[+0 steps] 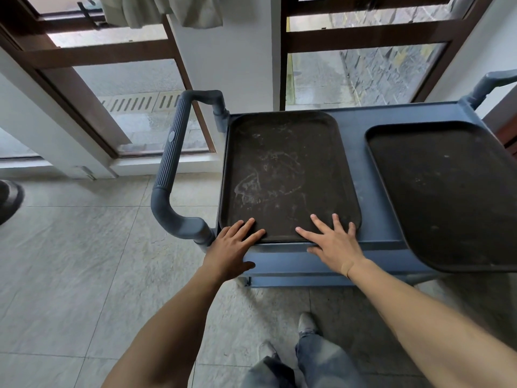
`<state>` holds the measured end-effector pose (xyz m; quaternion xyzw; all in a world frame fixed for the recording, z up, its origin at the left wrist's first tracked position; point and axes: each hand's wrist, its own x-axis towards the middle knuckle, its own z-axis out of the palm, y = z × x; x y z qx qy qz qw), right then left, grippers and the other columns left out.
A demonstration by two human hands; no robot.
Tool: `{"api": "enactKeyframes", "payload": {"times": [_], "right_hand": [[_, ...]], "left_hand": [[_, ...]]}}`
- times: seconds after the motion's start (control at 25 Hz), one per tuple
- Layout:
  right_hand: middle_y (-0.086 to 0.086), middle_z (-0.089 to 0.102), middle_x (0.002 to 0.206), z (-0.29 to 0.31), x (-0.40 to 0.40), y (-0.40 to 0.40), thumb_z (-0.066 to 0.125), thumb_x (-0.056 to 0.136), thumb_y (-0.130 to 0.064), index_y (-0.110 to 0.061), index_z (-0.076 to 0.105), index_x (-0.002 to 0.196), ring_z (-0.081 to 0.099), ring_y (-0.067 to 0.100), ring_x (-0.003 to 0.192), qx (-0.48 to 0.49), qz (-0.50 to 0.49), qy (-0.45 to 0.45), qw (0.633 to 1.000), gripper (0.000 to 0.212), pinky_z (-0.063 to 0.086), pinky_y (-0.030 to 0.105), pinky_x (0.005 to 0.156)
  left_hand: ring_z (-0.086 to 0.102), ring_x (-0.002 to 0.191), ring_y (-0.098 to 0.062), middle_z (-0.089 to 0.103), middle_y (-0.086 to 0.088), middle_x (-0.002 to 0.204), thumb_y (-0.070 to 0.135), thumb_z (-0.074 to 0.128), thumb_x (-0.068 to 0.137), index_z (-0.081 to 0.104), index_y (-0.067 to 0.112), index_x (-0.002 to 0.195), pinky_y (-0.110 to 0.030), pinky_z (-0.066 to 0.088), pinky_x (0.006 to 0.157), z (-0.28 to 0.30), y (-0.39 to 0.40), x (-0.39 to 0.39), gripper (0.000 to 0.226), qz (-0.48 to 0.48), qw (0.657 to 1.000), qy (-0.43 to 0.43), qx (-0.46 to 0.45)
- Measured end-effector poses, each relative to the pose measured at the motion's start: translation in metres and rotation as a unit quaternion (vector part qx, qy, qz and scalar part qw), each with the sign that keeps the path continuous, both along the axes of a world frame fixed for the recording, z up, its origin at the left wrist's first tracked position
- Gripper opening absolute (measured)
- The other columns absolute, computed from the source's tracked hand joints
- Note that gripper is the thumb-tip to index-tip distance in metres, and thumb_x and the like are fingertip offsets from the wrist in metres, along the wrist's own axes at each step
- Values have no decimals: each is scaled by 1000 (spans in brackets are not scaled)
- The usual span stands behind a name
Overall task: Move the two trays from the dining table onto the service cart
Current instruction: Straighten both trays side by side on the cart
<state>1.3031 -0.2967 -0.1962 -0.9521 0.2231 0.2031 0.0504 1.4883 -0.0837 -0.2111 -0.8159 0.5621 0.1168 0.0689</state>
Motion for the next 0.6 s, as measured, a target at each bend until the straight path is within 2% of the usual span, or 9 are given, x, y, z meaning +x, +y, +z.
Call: {"api": "enactKeyframes", "payload": {"times": [0.16,0.36,0.6], "right_hand": [[-7,-3,166,0,-4,1,36,100,-52,-57,4,149,0,45,148,8,-5,1,1000,58,11,70,112],[-9,-16,164,-4,-8,-3,49,76,-80,-61,-4,146,-13,43,148,42,-13,29,999,90,-3,69,111],[-9,-19,163,-6,-10,-5,52,70,-83,-65,-2,144,-17,43,147,68,-8,26,997,93,-8,69,110]], "left_hand": [[3,151,-27,-4,0,166,57,69,78,4,38,155,-43,13,119,1,3,-7,103,3,1000,6,3],[3,151,-26,-4,0,166,58,71,74,6,34,156,-43,10,119,5,4,-15,107,12,1000,12,6],[3,151,-25,-4,-1,166,52,69,74,7,29,156,-42,9,120,7,11,-21,105,8,1000,18,11]]}}
